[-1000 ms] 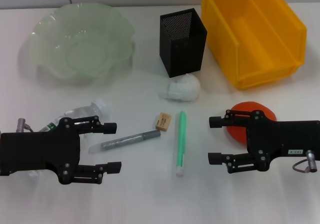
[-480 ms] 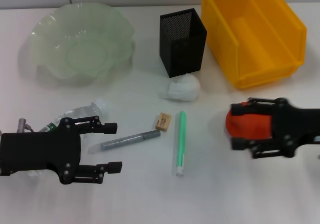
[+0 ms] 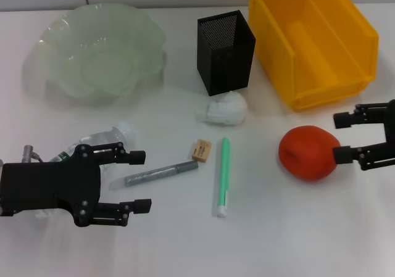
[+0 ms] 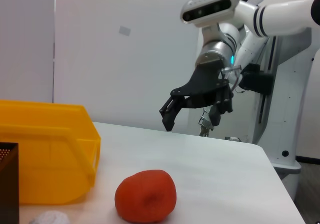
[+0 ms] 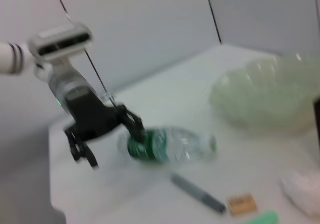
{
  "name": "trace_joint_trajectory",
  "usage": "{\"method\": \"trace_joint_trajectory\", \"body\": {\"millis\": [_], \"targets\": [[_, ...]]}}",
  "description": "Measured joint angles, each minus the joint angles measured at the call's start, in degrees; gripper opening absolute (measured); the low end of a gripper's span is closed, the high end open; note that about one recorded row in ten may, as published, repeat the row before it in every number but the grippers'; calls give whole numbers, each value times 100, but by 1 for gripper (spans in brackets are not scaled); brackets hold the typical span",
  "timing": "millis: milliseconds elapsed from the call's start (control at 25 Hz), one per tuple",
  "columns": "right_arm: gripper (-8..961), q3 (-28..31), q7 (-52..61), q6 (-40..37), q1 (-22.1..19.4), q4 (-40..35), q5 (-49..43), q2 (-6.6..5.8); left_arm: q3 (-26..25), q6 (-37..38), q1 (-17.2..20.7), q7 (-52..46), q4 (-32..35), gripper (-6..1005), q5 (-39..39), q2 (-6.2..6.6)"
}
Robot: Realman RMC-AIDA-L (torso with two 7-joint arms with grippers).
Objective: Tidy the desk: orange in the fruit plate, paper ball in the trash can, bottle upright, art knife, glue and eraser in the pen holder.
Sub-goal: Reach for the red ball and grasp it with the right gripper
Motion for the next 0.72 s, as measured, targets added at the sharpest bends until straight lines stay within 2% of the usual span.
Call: {"method": "trace_joint_trajectory", "body": {"millis": [360,720], "targets": [[784,-286,541,163,295,-736,-919,-27,0,-11,-11,0,0,776,0,-18],[777,-761,412,843,259,-735,-1173,51,0,-17,-15,-14,0,771,0,-40]]}}
